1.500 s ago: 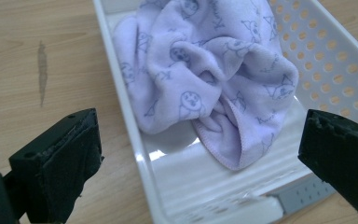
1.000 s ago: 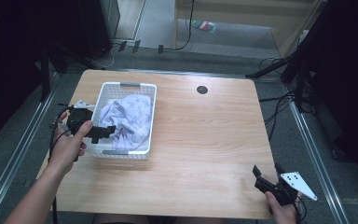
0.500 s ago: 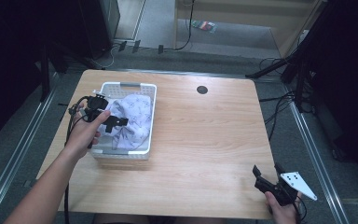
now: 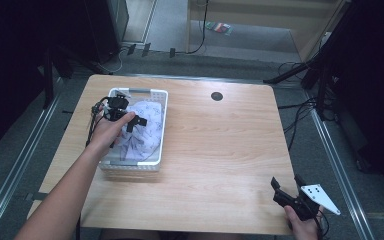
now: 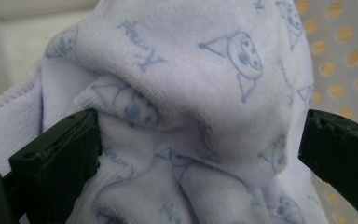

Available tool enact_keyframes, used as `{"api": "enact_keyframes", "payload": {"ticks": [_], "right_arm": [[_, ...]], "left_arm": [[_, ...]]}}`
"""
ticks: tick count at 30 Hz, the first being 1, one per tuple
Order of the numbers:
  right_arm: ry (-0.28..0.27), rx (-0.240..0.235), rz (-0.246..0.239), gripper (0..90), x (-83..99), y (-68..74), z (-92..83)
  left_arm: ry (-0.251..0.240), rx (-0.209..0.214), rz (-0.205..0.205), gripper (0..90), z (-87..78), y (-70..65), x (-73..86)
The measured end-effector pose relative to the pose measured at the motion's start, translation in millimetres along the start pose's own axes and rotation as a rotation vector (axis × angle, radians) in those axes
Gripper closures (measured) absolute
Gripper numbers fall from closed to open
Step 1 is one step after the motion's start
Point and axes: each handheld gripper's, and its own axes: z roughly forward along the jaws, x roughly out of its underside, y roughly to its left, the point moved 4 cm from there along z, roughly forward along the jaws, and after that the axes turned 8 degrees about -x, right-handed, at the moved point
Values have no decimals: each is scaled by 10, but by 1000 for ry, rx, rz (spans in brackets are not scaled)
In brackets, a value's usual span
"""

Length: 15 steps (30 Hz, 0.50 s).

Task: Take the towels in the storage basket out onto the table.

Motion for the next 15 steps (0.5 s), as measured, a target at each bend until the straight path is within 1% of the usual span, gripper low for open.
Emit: {"api": "enact_keyframes", "payload": {"ticks": [1, 2, 3, 4, 5, 6, 8, 9, 10, 11, 12, 13, 14, 15], "right_arm": [[0, 0, 0, 149, 0, 0, 0], [0, 1, 2, 150, 0, 1, -1], [0, 1, 2, 150, 1, 1, -1], [1, 1, 2, 150, 1, 2, -1], [1, 1, 2, 150, 1, 2, -1], [3, 1, 2, 150, 1, 2, 0], [4, 3, 3, 150, 1, 4, 2], [4, 3, 3, 150, 1, 4, 2], [3, 3, 3, 150, 1, 5, 2], [3, 4, 2, 150, 1, 5, 2], [4, 4, 2, 150, 1, 6, 3], [4, 4, 2, 150, 1, 6, 3], [6, 5, 1, 151, 1, 7, 4], [6, 5, 1, 151, 1, 7, 4]], "left_arm": [[3, -6, -12, 0, 27, -1, -14], [8, -9, -10, 0, 46, 3, -27], [13, -24, -13, 0, 83, -7, -50], [20, -43, -2, 0, 105, -15, -58], [20, -43, -2, 0, 105, -15, -58], [25, -66, 11, 0, 152, -41, -58], [57, -88, 23, 0, 256, -91, -38], [57, -88, 23, 0, 256, -91, -38], [69, -111, 22, 0, 304, -100, -34], [68, -117, 22, 0, 321, -106, -34], [80, -139, 29, 0, 359, -134, -22], [80, -139, 29, 0, 359, -134, -22], [87, -202, 74, 0, 413, -194, 2], [87, -202, 74, 0, 413, -194, 2]]}}
